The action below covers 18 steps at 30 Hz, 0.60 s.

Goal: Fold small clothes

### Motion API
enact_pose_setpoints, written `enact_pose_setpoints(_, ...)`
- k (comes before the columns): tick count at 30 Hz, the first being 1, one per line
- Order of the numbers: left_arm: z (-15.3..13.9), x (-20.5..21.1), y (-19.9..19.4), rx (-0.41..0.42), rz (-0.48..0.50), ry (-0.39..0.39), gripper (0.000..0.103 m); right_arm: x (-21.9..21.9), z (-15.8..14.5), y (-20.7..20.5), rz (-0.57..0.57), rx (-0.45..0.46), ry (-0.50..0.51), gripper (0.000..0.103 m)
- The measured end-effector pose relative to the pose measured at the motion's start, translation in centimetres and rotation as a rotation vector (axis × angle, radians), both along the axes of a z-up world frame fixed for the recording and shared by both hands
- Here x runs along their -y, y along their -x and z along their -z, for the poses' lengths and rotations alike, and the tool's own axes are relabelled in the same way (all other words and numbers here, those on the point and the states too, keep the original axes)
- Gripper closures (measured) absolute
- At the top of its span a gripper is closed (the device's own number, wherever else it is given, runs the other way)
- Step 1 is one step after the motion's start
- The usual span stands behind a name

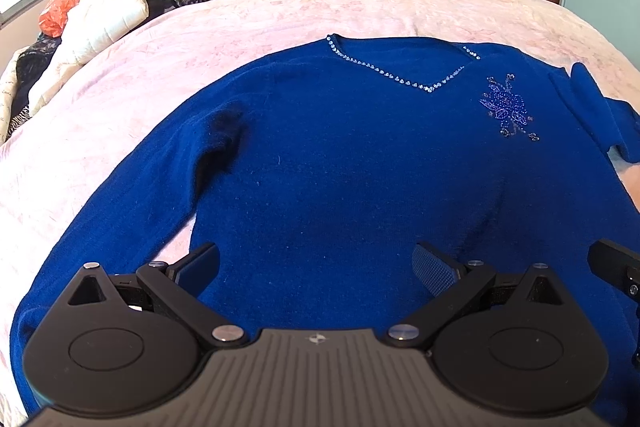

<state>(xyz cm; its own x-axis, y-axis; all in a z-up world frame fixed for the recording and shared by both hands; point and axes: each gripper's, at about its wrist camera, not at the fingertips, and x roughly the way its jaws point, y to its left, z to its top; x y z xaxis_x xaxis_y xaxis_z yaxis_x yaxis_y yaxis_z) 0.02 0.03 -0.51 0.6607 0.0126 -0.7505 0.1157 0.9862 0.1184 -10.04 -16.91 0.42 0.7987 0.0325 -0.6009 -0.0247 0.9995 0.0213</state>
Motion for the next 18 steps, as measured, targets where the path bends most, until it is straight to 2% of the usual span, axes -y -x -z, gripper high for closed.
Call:
enact_pose_setpoints(10,0.1,0.0,0.0,-0.005,-0.001,0.000,0.000,0.2,0.0,0.0,0.003,0.010,-0.004,0.001)
enact_pose_setpoints(15,0.1,-0.1,0.0,-0.006,-0.003,0.000,0.000,1.3,-0.5,0.4,-0.006,0.048,-0.082,0.001)
enact_pose_setpoints(18,0.3,-0.1,0.0,-0.010,-0.003,0.003,0.000,1.5,-0.4,0.4,-0.007,0.049,-0.079,0.001)
